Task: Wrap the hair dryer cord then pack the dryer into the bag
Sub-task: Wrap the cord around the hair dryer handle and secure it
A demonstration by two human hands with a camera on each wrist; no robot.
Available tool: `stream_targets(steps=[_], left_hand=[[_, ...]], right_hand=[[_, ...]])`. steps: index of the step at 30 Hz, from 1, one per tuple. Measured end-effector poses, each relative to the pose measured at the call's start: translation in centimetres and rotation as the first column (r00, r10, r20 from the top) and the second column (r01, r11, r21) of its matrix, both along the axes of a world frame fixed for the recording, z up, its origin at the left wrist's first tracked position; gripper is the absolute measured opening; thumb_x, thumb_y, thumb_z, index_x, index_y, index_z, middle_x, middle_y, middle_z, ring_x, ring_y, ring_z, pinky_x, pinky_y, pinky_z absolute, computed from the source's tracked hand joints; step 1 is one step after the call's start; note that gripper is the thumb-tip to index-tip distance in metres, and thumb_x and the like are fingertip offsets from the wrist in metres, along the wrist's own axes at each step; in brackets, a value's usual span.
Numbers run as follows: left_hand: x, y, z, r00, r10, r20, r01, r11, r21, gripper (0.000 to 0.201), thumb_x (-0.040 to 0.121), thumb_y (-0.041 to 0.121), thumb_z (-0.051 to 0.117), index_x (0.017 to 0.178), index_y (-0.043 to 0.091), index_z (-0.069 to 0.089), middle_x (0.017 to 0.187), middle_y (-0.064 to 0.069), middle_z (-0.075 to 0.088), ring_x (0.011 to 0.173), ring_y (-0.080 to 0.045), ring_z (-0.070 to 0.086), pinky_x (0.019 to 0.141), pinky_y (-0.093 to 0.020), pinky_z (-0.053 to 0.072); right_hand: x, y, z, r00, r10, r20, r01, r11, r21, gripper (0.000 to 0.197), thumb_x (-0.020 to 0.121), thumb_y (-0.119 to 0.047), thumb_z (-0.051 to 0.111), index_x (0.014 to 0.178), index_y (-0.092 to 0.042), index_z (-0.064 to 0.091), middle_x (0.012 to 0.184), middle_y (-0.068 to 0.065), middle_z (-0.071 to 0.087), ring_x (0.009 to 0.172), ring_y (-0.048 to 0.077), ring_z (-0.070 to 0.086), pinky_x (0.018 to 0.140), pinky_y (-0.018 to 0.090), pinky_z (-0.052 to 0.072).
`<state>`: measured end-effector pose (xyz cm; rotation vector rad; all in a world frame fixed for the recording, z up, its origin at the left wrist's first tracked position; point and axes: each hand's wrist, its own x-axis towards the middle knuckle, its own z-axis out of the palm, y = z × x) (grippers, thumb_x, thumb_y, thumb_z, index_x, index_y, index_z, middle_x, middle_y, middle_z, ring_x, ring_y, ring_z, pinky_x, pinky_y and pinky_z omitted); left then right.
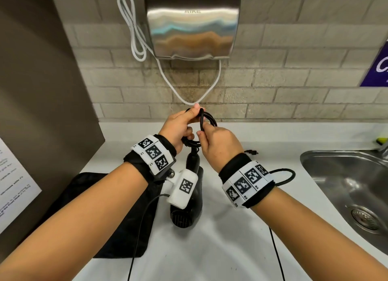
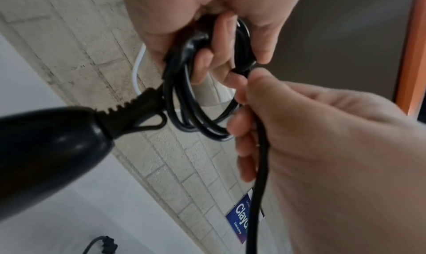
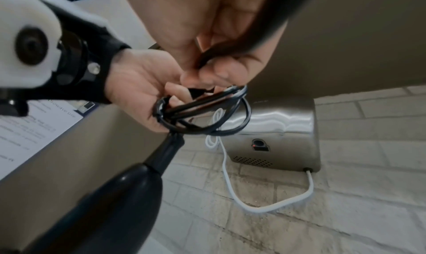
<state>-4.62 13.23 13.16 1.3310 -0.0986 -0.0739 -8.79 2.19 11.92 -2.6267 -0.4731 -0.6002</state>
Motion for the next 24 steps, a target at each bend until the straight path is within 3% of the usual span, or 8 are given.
stream_targets(steps=[3,5,10,14,18,21,24], left_hand=[[-0.1,-0.2,-0.3,1.000,0.024,0.018,-0.025,0.999,0.022,0.012,0.088,0.027,0.060,0.088,0.017,0.066,0.065,0.008,0.064,0.037,-0.005,0.031,0.039,-0.015,0.028],[-0.1,-0.4,-0.4,0.999,0.033,0.040,-0.033,0.999,0.017,0.003,0.085,0.015,0.064,0.086,0.016,0.066,0.058,0.009,0.059,0.039,-0.004,0.038,0.040,-0.015,0.029],[0.0,-0.3,-0.8,0.994,0.058,0.095,-0.063,0.997,0.052,0.014,0.084,0.003,0.062,0.088,0.016,0.063,0.047,0.014,0.055,0.033,-0.002,0.035,0.039,-0.015,0.029],[0.1,-0.4,-1.1,0.991,0.091,0.096,-0.095,0.995,0.042,0.017,0.082,0.003,0.066,0.091,0.018,0.065,0.062,0.006,0.054,0.036,-0.003,0.030,0.042,-0.016,0.026],[-0.2,-0.6,-1.1,0.982,0.136,0.133,-0.148,0.985,0.089,0.019,0.080,0.007,0.069,0.092,0.022,0.066,0.074,0.007,0.061,0.050,0.000,0.046,0.044,-0.014,0.030],[-0.5,-0.7,-1.2,0.976,0.161,0.146,-0.174,0.981,0.083,0.021,0.080,0.008,0.070,0.086,0.027,0.065,0.075,0.005,0.061,0.058,-0.006,0.045,0.043,-0.014,0.030],[-0.9,-1.1,-1.3,0.973,0.189,0.134,-0.198,0.979,0.057,0.018,0.081,0.009,0.069,0.086,0.026,0.065,0.076,0.001,0.060,0.059,-0.013,0.036,0.043,-0.016,0.027]], right_hand=[[0.0,0.4,-0.2,1.000,-0.003,0.013,0.003,1.000,-0.021,0.040,0.098,-0.024,0.033,0.130,-0.002,0.042,0.103,0.020,0.063,0.097,0.035,0.056,0.074,0.037,0.041],[0.1,0.6,-0.3,1.000,-0.005,0.024,0.005,1.000,-0.011,0.036,0.098,-0.023,0.034,0.124,-0.001,0.046,0.101,0.020,0.063,0.096,0.035,0.055,0.074,0.037,0.041],[0.2,0.4,-0.9,1.000,-0.017,-0.023,0.017,0.999,0.028,0.032,0.097,-0.025,0.035,0.120,-0.006,0.048,0.102,0.016,0.063,0.094,0.034,0.058,0.069,0.033,0.039],[-1.0,-0.2,-2.1,0.990,-0.036,-0.135,0.046,0.997,0.068,0.029,0.096,-0.020,0.035,0.121,-0.009,0.046,0.106,0.015,0.062,0.096,0.034,0.059,0.072,0.034,0.044],[-2.7,-0.5,-3.5,0.975,-0.077,-0.210,0.092,0.994,0.063,0.040,0.094,-0.012,0.034,0.134,-0.012,0.036,0.122,0.013,0.057,0.105,0.032,0.057,0.080,0.034,0.045],[-4.0,-0.1,-4.2,0.977,-0.068,-0.205,0.094,0.988,0.124,0.047,0.092,-0.009,0.036,0.139,-0.009,0.029,0.128,0.012,0.051,0.110,0.030,0.054,0.087,0.035,0.044],[-4.1,0.1,-3.8,0.990,-0.072,-0.120,0.095,0.976,0.194,0.048,0.090,-0.011,0.042,0.137,-0.009,0.034,0.134,0.010,0.041,0.119,0.027,0.044,0.099,0.035,0.039]])
